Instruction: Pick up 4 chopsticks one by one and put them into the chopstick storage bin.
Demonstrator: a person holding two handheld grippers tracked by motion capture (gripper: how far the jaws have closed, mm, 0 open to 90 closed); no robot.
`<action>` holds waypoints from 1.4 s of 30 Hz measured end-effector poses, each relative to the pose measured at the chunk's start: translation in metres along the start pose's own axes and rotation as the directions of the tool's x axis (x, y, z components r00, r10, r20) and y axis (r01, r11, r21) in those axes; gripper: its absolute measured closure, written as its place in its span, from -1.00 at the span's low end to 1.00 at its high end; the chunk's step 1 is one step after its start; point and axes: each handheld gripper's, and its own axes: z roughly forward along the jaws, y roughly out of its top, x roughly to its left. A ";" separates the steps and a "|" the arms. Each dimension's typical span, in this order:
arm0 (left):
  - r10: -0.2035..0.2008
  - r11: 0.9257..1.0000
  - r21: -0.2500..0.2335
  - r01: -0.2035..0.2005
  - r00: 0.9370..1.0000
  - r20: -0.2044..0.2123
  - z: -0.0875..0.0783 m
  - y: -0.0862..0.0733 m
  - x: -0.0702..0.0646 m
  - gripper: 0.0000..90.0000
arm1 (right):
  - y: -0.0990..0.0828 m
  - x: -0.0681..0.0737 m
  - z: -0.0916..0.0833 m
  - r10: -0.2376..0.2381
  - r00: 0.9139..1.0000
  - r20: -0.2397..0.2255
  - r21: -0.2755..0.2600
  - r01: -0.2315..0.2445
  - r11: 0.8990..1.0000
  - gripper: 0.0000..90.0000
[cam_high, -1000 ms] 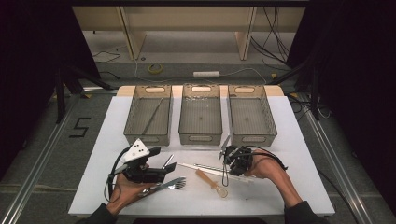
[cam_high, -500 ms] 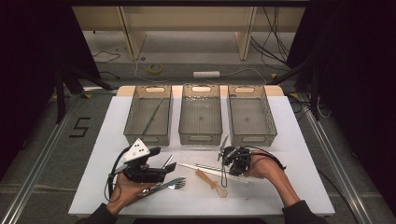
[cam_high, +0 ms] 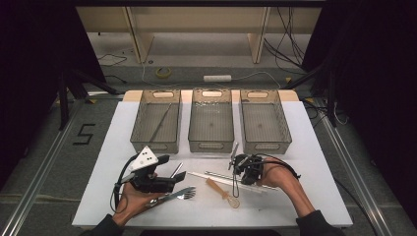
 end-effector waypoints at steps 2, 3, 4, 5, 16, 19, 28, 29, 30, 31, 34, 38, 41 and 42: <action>0.002 1.000 0.001 -0.002 1.000 0.000 0.000 0.000 0.000 -0.62 | 0.000 -0.001 0.000 -0.004 1.000 -0.006 0.001 0.004 1.000 0.91; 0.002 1.000 0.002 -0.002 1.000 0.000 0.000 0.000 0.000 -0.62 | 0.000 0.000 0.000 -0.005 1.000 -0.004 0.001 0.005 1.000 0.91; 0.002 1.000 0.002 -0.002 1.000 0.001 0.000 0.000 0.000 -0.62 | 0.000 0.000 0.000 -0.006 1.000 -0.003 0.000 0.006 1.000 0.91; 0.002 1.000 0.002 -0.002 1.000 0.000 0.000 0.000 0.000 -0.62 | 0.000 0.000 0.000 -0.005 1.000 -0.003 0.005 0.005 1.000 0.91; 0.007 1.000 0.007 -0.007 1.000 0.002 0.000 0.000 0.000 -0.62 | -0.002 0.001 -0.002 -0.032 0.999 -0.010 -0.004 0.032 0.999 0.93; 0.005 1.000 0.008 -0.005 1.000 0.003 0.001 0.000 0.000 -0.62 | -0.002 0.001 -0.005 -0.027 1.000 0.001 -0.008 0.027 1.000 0.93; 0.016 1.000 0.010 -0.016 1.000 0.008 0.002 0.000 -0.001 -0.62 | -0.005 0.001 -0.025 -0.013 1.000 0.021 -0.081 0.015 0.997 0.93; 0.021 1.000 0.010 -0.021 1.000 0.008 0.003 0.001 -0.001 -0.62 | -0.005 0.002 -0.027 0.001 1.000 0.020 -0.086 0.001 0.996 0.93; 0.021 1.000 0.012 -0.021 1.000 0.010 0.003 0.002 0.000 -0.62 | -0.006 0.002 -0.031 -0.013 0.999 0.030 -0.095 0.016 0.995 0.93; 0.016 1.000 0.014 -0.016 1.000 0.013 0.004 0.002 0.001 -0.62 | -0.005 0.003 -0.033 -0.009 1.000 0.028 -0.094 0.011 0.995 0.93; 0.024 0.999 0.023 -0.024 0.999 0.021 0.008 0.004 0.000 -0.62 | -0.004 0.007 -0.039 -0.021 0.999 0.042 -0.103 0.025 0.994 0.93; 0.050 0.998 0.046 -0.051 0.998 0.036 0.015 0.008 -0.003 -0.62 | 0.001 0.014 -0.047 -0.038 0.998 0.048 -0.113 0.043 0.993 0.93; 0.062 0.996 0.067 -0.066 0.996 0.058 0.021 0.010 -0.005 -0.62 | 0.004 0.018 -0.049 -0.045 0.998 0.052 -0.119 0.051 0.992 0.93; 0.067 0.995 0.075 -0.072 0.996 0.065 0.022 0.010 -0.007 -0.62 | 0.004 0.019 -0.049 -0.057 0.997 0.052 -0.111 0.063 0.992 0.93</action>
